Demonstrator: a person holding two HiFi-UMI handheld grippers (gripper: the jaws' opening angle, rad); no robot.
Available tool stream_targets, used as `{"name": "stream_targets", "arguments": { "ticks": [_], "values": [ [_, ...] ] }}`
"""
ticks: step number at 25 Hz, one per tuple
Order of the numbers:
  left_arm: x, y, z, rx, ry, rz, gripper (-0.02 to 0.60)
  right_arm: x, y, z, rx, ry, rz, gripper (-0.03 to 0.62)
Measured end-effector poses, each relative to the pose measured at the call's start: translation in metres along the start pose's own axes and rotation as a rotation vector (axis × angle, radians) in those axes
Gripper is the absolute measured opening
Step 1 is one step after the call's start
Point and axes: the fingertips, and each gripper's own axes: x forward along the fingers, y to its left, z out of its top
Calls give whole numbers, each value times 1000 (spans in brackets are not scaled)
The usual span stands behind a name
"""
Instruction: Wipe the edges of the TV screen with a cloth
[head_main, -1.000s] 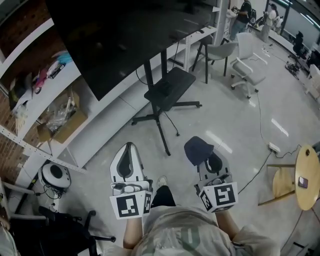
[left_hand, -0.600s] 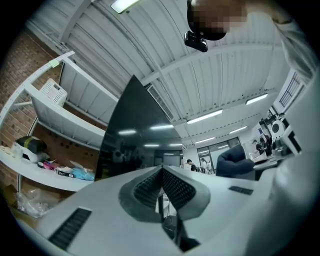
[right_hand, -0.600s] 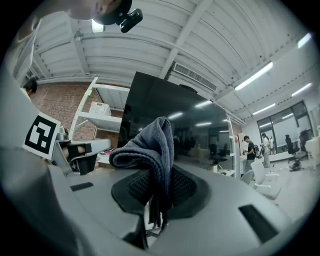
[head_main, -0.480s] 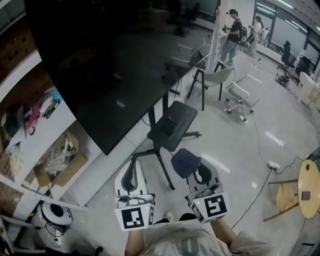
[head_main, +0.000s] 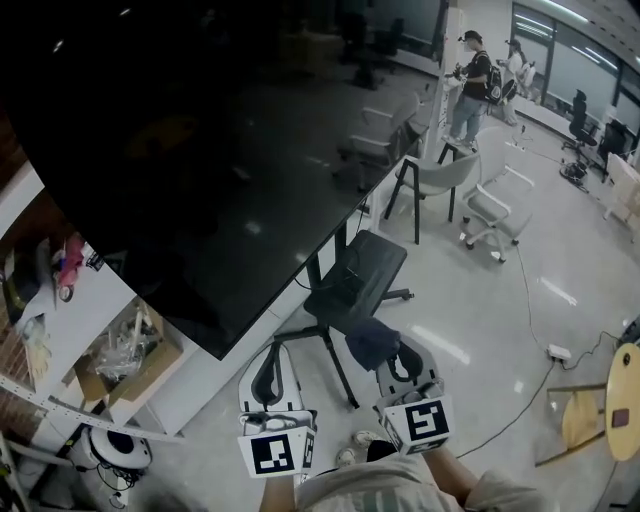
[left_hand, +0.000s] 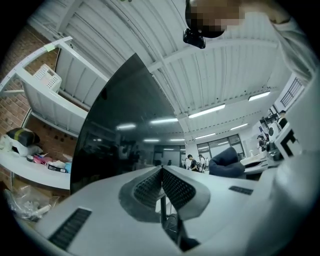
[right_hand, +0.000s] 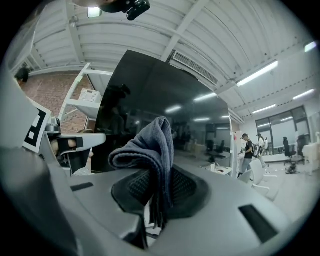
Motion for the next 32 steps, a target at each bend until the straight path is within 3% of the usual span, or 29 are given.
{"name": "stream_targets", "arguments": {
  "ticks": [6,11,14,21,25,32],
  "values": [
    [17,7,5,26,-7,91,15,37,-13,11,-35,-30,82,49],
    [11,23,10,57,-17,179,15,59,9,21,-98,-63,181,49],
    [-9,46,11,67,-21,269,15,70,45,21,-145,-54,277,49],
    [-84,102,-3,70,58,503,15,93,154,6,-369,-7,462,49],
    [-121,122,-16,49,84,563,15,100,215,-28,-412,39,515,49],
    [-165,156,-39,12,99,608,15,102,278,-79,-563,136,539,49]
  ]
}}
